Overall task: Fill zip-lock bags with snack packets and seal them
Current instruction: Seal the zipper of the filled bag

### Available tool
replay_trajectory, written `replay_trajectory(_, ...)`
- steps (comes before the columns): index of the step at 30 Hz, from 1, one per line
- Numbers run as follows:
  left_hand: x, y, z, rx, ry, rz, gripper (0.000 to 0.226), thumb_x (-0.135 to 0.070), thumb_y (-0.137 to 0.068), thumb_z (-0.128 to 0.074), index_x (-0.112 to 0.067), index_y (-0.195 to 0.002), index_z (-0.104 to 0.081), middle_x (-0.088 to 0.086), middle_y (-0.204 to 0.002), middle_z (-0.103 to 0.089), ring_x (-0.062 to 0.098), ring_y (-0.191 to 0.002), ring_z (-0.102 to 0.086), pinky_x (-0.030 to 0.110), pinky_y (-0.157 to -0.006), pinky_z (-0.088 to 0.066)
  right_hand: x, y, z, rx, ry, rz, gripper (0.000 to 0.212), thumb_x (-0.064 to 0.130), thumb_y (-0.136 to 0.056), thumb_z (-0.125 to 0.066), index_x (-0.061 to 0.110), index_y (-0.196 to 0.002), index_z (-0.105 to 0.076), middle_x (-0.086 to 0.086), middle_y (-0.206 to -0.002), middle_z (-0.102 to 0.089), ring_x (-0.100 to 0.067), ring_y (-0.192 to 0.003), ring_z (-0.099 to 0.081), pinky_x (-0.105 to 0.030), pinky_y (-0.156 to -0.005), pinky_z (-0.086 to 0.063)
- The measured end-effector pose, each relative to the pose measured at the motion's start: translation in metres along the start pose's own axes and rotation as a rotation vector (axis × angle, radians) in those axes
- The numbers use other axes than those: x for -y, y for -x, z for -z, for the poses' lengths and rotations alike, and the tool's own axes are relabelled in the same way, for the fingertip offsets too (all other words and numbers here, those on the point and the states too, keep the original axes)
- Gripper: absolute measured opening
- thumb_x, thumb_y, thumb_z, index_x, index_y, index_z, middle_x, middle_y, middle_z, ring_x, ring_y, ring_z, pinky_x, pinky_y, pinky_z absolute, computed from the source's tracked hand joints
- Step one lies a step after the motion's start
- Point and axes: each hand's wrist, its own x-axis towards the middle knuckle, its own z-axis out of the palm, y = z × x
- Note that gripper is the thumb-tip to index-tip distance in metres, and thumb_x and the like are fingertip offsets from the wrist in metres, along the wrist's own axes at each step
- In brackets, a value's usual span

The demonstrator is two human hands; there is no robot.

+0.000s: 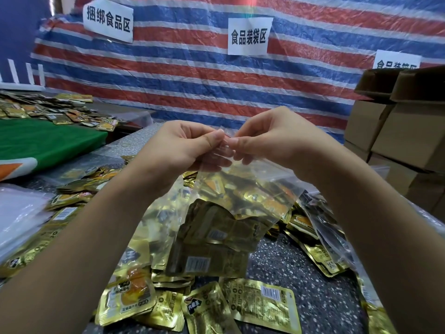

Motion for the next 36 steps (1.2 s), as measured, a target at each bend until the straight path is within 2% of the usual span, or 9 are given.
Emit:
replay_trajectory(6,-0.002,-0.001,0.004,0.04,0.008,0.078,0.019,-0.023,-0.078,-0.064,-0.011,-0.079,-0.079,0.014,-0.081,-0.076,0.022,-0.072,-0.074,0.028,-0.064,-0.06,0.0,0.0,0.001,0.045,-0.021,-0.024,0.015,0.032,-0.078,-0.081,0.018,-0.075,-0.078,0.0,-0.073,-0.076,-0.011,-0.068,-0.07,-0.029,-0.077,-0.058)
replay_trajectory(12,-0.002,-0.002,0.007,0.022,-0.076,0.107,0.018,-0.024,-0.073,-0.068,-0.01,-0.073,-0.079,0.013,-0.078,-0.075,0.021,-0.068,-0.073,0.03,-0.065,-0.062,-0.002,0.0,-0.001,0.055,-0.026,-0.036,0.014,0.027,-0.077,-0.083,0.014,-0.076,-0.078,-0.001,-0.071,-0.075,-0.008,-0.065,-0.068,-0.026,-0.075,-0.058)
replay_trajectory(16,-0.003,-0.001,0.007,0.008,-0.096,0.045,0.015,-0.022,-0.076,-0.067,-0.012,-0.075,-0.078,0.011,-0.075,-0.075,0.019,-0.067,-0.072,0.028,-0.065,-0.061,-0.002,0.0,0.0,0.047,-0.031,-0.044,0.015,0.029,-0.077,-0.083,0.015,-0.076,-0.078,-0.001,-0.074,-0.076,-0.008,-0.065,-0.068,-0.023,-0.072,-0.058)
replay_trajectory(20,-0.004,0.0,0.003,-0.018,-0.123,-0.012,0.014,-0.013,-0.088,-0.064,-0.01,-0.081,-0.076,0.008,-0.073,-0.074,0.016,-0.066,-0.071,0.023,-0.062,-0.058,0.0,0.0,0.001,0.049,-0.016,-0.032,0.013,0.029,-0.08,-0.081,0.017,-0.075,-0.078,0.002,-0.073,-0.076,-0.007,-0.067,-0.068,-0.02,-0.068,-0.058)
replay_trajectory(27,-0.004,0.0,-0.005,-0.088,-0.185,-0.075,0.015,-0.01,-0.093,-0.062,-0.009,-0.084,-0.074,0.008,-0.074,-0.075,0.018,-0.067,-0.072,0.025,-0.066,-0.059,0.001,0.005,-0.002,-0.028,0.076,0.009,0.017,0.034,-0.087,-0.075,0.021,-0.077,-0.077,0.006,-0.071,-0.075,-0.005,-0.066,-0.068,-0.02,-0.066,-0.056)
replay_trajectory(31,-0.001,0.0,-0.01,-0.137,-0.267,-0.136,0.013,-0.011,-0.094,-0.063,-0.011,-0.085,-0.074,0.005,-0.072,-0.074,0.015,-0.065,-0.071,0.022,-0.063,-0.057,0.004,0.006,-0.006,-0.077,0.128,0.004,0.021,0.035,-0.088,-0.073,0.021,-0.072,-0.075,0.0,-0.073,-0.074,-0.016,-0.075,-0.071,-0.033,-0.068,-0.058)
replay_trajectory(34,0.0,0.0,-0.012,-0.167,-0.282,-0.176,0.014,-0.009,-0.094,-0.063,-0.011,-0.085,-0.073,0.005,-0.071,-0.073,0.014,-0.063,-0.07,0.021,-0.062,-0.056,0.006,0.007,-0.007,-0.092,0.134,-0.008,0.025,0.036,-0.09,-0.071,0.021,-0.07,-0.075,-0.002,-0.073,-0.074,-0.01,-0.063,-0.064,-0.028,-0.058,-0.051)
replay_trajectory(36,0.0,0.0,-0.013,-0.173,-0.264,-0.192,0.014,-0.008,-0.094,-0.062,-0.009,-0.085,-0.073,0.006,-0.07,-0.073,0.014,-0.062,-0.07,0.022,-0.062,-0.057,0.006,0.008,-0.008,-0.103,0.143,-0.006,0.027,0.036,-0.091,-0.07,0.021,-0.069,-0.074,-0.004,-0.071,-0.073,-0.009,-0.061,-0.061,-0.027,-0.057,-0.049)
